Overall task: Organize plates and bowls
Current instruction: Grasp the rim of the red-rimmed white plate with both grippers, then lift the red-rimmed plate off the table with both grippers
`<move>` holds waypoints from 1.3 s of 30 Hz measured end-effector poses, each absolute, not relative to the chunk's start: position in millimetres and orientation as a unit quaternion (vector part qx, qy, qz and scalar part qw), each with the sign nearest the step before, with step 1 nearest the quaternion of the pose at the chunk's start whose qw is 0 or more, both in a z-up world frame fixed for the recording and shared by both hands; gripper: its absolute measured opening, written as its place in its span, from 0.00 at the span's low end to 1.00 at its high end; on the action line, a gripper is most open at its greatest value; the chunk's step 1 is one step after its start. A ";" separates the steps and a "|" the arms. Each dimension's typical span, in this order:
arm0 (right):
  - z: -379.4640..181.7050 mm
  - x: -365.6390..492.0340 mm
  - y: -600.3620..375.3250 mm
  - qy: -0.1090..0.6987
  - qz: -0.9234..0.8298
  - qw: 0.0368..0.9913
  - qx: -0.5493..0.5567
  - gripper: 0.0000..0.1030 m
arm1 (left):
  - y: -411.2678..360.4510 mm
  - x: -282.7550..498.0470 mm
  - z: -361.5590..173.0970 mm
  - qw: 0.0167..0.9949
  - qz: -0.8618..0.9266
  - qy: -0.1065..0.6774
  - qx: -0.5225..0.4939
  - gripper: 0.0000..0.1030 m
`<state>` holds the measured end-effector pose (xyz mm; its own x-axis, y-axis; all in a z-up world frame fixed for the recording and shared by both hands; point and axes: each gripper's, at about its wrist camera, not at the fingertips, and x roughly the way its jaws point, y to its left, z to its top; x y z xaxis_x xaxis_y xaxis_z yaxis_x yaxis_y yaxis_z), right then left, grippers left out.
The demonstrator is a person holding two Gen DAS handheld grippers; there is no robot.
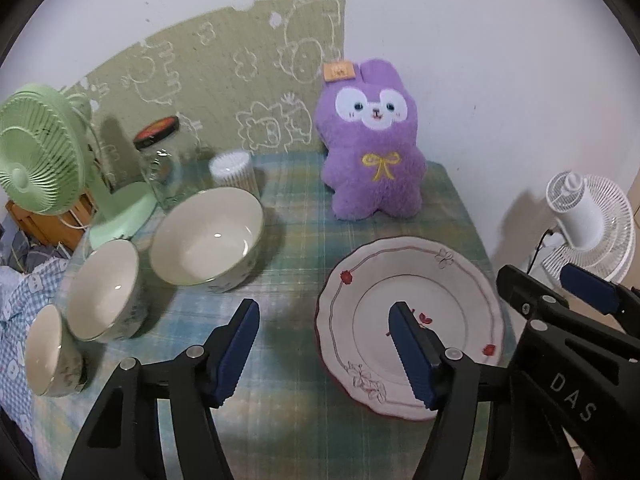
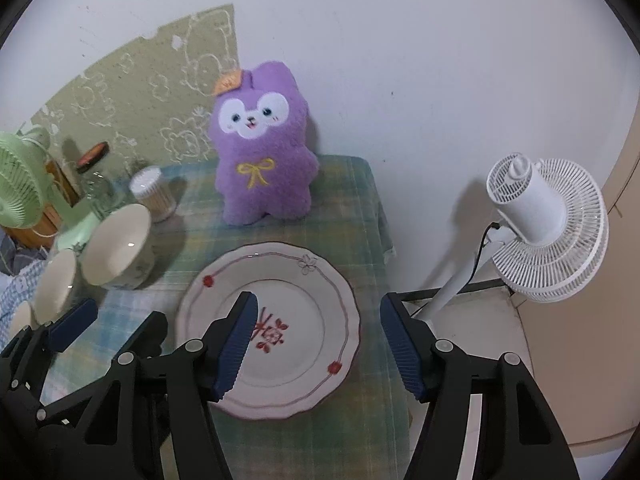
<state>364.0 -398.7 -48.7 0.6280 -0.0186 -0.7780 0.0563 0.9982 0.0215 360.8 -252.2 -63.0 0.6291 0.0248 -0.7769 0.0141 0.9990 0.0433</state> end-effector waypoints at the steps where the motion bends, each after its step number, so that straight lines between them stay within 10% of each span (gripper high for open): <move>1: -54.7 368.0 -400.9 0.433 -0.023 0.901 0.021 0.65 | -252.8 364.6 -67.0 0.901 0.001 0.434 0.026 0.67; 39: -134.2 403.9 -415.8 0.500 -0.055 0.863 0.033 0.31 | -264.6 402.8 -129.2 0.872 0.025 0.487 0.041 0.35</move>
